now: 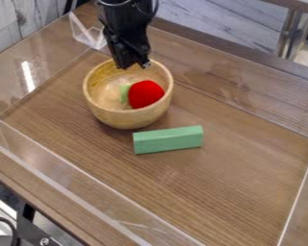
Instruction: Move the red fruit to the left
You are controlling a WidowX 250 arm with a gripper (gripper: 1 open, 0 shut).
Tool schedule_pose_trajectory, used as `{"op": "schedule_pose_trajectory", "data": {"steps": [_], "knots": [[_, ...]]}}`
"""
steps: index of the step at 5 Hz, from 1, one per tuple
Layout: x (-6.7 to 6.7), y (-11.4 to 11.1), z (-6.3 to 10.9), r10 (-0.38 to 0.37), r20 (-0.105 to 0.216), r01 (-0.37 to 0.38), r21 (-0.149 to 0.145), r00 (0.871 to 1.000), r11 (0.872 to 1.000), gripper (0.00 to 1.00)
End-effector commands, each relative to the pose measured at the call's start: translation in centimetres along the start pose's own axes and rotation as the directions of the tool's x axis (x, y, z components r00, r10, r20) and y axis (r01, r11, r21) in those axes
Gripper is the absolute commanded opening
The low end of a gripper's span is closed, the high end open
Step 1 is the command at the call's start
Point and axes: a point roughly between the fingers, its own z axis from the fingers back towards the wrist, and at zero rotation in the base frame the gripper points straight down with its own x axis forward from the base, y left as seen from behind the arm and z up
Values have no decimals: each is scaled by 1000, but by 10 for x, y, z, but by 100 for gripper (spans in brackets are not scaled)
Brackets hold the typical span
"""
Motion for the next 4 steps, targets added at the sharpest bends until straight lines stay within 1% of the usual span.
{"op": "schedule_pose_trajectory", "data": {"steps": [1,3,4], "knots": [[15,-1,9,41,33,-42,32,999,999,100],[33,-16,-8,22,9,-22,8,1000,1000,100],[29,-14,-27,32,-12,-32,-3,999,999,100]]}}
